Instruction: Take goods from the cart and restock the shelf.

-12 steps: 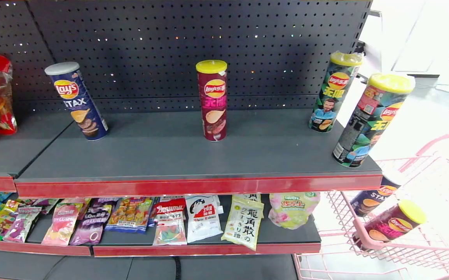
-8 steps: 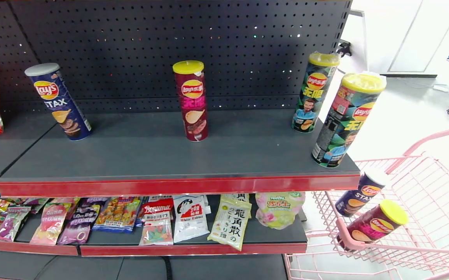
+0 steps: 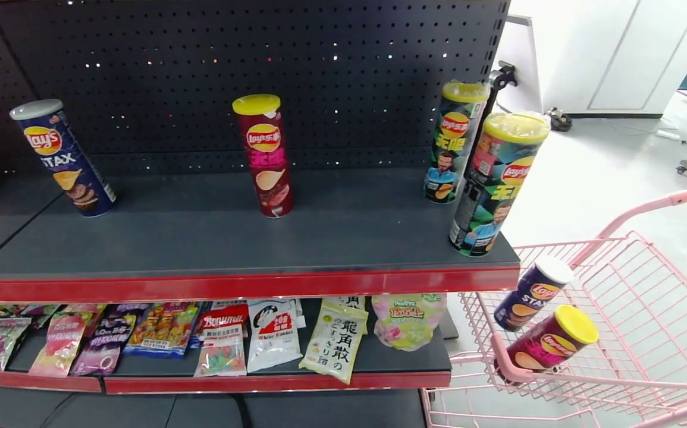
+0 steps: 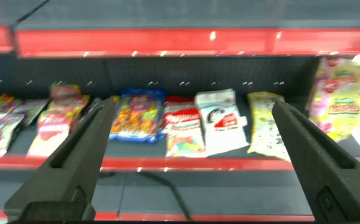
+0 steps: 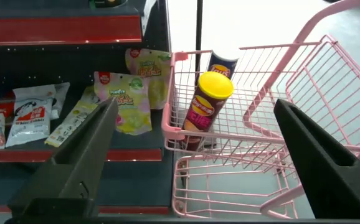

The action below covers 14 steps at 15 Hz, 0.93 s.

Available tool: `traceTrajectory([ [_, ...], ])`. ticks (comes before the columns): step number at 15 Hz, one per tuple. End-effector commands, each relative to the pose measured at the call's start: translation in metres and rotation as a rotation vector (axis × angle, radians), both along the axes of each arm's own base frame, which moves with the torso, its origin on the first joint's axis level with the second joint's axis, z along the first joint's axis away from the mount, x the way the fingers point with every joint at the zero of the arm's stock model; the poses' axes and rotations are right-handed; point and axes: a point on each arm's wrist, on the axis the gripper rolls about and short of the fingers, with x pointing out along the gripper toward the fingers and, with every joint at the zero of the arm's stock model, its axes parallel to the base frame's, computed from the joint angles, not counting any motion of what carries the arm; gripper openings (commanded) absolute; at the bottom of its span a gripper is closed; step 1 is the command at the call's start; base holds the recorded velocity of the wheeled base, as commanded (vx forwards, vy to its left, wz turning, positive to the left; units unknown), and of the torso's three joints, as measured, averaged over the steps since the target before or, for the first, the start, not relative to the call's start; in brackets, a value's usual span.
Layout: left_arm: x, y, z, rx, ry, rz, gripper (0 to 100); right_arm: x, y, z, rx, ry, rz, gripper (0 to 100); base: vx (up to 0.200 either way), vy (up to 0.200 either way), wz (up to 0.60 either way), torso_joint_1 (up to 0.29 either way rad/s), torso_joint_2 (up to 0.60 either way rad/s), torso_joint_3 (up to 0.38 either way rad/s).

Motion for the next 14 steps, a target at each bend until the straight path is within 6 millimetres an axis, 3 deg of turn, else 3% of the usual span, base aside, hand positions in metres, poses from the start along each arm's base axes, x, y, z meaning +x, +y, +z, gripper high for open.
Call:
traceTrajectory([
  [1, 0.0001, 0.0000, -0.0001, 0.000, 0.002, 0.000, 100, 0.0001, 0.0000, 0.0001, -0.001, 0.001, -0.001, 100, 0.000, 0.000, -0.60, -0.007, 0.00, 0.007],
  [8, 0.0001, 0.0000, -0.0001, 0.000, 0.002, 0.001, 100, 0.0001, 0.0000, 0.0001, -0.001, 0.001, -0.001, 100, 0.000, 0.000, -0.60, 0.001, 0.00, -0.001],
  [14, 0.0001, 0.0000, -0.0001, 0.000, 0.002, 0.001, 100, 0.0001, 0.0000, 0.0001, 0.001, 0.001, -0.001, 100, 0.000, 0.000, 0.00, 0.000, 0.00, 0.000],
])
